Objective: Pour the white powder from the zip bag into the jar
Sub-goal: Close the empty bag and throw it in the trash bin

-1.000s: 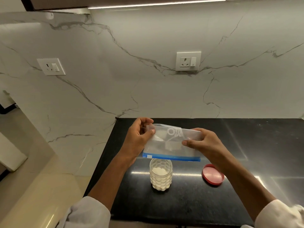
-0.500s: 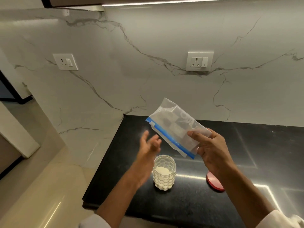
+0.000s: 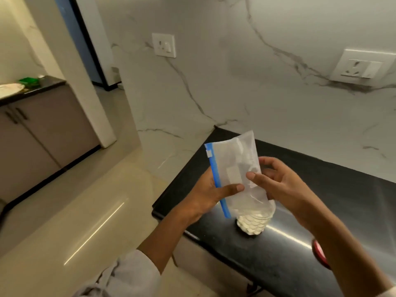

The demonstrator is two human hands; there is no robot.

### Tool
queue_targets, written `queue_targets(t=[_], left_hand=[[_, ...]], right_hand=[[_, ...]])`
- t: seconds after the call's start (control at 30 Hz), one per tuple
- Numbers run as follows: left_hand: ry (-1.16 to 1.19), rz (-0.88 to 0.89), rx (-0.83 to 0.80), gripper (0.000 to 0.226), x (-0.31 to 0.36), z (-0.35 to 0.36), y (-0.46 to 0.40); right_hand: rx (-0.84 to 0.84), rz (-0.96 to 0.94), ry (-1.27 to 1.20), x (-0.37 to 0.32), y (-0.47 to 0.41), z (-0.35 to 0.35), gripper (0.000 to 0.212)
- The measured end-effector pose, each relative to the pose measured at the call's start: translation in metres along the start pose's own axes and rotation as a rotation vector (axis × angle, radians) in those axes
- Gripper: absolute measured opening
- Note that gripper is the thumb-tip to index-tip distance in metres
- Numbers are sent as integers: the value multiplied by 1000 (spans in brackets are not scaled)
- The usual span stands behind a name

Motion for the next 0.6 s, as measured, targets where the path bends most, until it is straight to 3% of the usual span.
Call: queue_targets(t=[0.2,0.4,0.6], left_hand=[[35,-43,90,60,-13,-70,28],[253,-47,179,55,-40,-193,37],[458,-121,135,46,-73,-323,22]], right_hand=[[-98,-44,59,-6,-35,70,29],[-164,9,-43,-11,-86,181,32],[-220,86,-108,6,-152,291,36]])
Point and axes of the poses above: each hand's wrist, its own y-axis away from the middle knuckle, its own z-axis out of the palm, x = y × z, the point moved 3 cm from there along -y, towards the middle knuckle, and after that the axes turned 15 degrees about -z, right-handed, at the moved point
